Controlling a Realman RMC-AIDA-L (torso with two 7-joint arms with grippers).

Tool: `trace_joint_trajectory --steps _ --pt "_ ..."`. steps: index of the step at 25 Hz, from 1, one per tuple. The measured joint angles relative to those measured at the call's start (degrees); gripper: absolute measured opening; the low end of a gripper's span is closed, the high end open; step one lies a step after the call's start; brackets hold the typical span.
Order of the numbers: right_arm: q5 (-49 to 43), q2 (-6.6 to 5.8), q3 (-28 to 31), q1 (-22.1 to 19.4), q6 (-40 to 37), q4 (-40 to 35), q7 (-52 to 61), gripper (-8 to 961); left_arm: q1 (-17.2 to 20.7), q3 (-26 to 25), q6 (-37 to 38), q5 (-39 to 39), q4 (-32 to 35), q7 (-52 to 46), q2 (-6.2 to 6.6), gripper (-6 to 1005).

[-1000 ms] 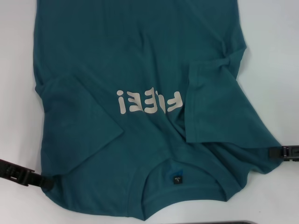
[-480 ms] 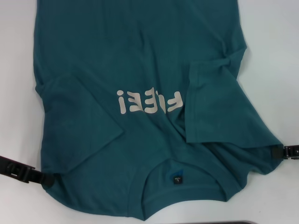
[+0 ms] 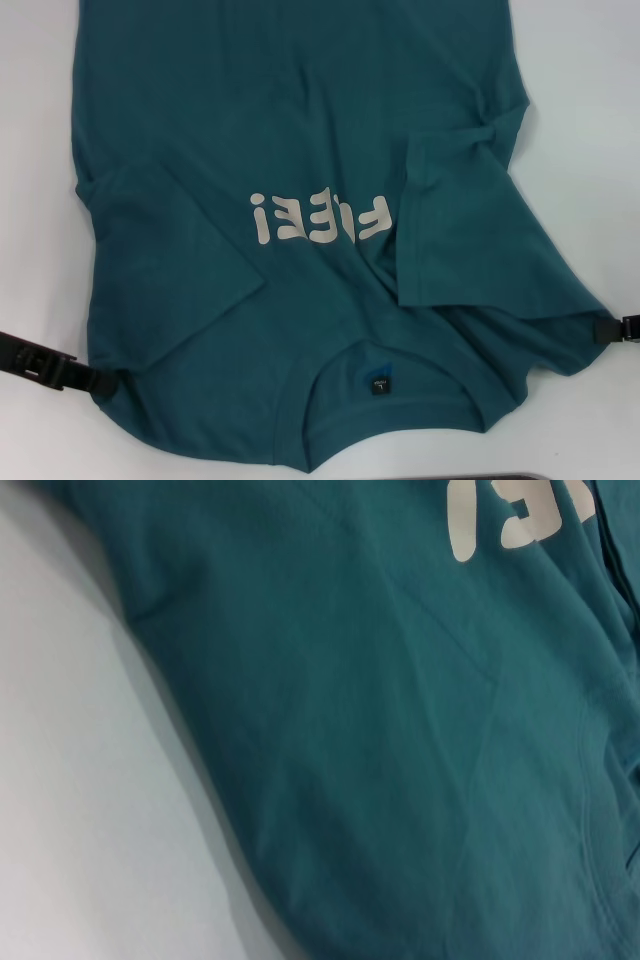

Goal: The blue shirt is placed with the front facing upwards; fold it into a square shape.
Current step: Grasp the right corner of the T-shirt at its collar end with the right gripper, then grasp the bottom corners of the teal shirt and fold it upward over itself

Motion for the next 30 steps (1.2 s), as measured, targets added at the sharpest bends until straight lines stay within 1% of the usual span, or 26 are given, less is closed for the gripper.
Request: trace_joint_trajectory --steps 2,7,12,15,18,23,26,30 --pt "0.0 0.05 0.1 -0.1 0.0 0.0 -0.2 201 0.0 0.0 -0.1 0.0 0.0 0.0 0.00 0" --pt "0.1 0.24 0.9 -0.5 0.0 0.1 -2.5 30 0.0 -0.1 -0.1 0.2 0.1 0.1 0.07 0" --pt "0.4 0.40 3.5 -2.1 -0.5 0.2 -6.3 29 0.7 -0.4 0.7 0.4 0.4 0.1 1.06 0" --pt "0.5 0.37 6.2 -3.6 -0.5 0.4 -9.6 29 1.3 -0.5 0.9 0.3 2.2 0.3 2.14 -1" --pt "0.5 0.27 8.1 -4.6 -0.6 1.3 -11.6 30 1.9 -1.0 1.4 -0.1 3.7 1.3 2.80 -1" --pt "0.4 0.09 8.8 -5.7 -1.0 1.8 -13.2 29 2.6 -3.0 2.0 -0.1 4.8 2.5 3.96 -1" --pt "0.4 -0.07 9.2 -6.9 -1.3 1.8 -13.9 29 3.2 -3.4 1.7 -0.1 5.2 2.8 4.30 -1" --pt "0.3 -0.72 11.4 -8.6 -1.4 1.8 -14.6 30 3.8 -4.1 1.3 -0.1 5.2 3.3 4.65 -1"
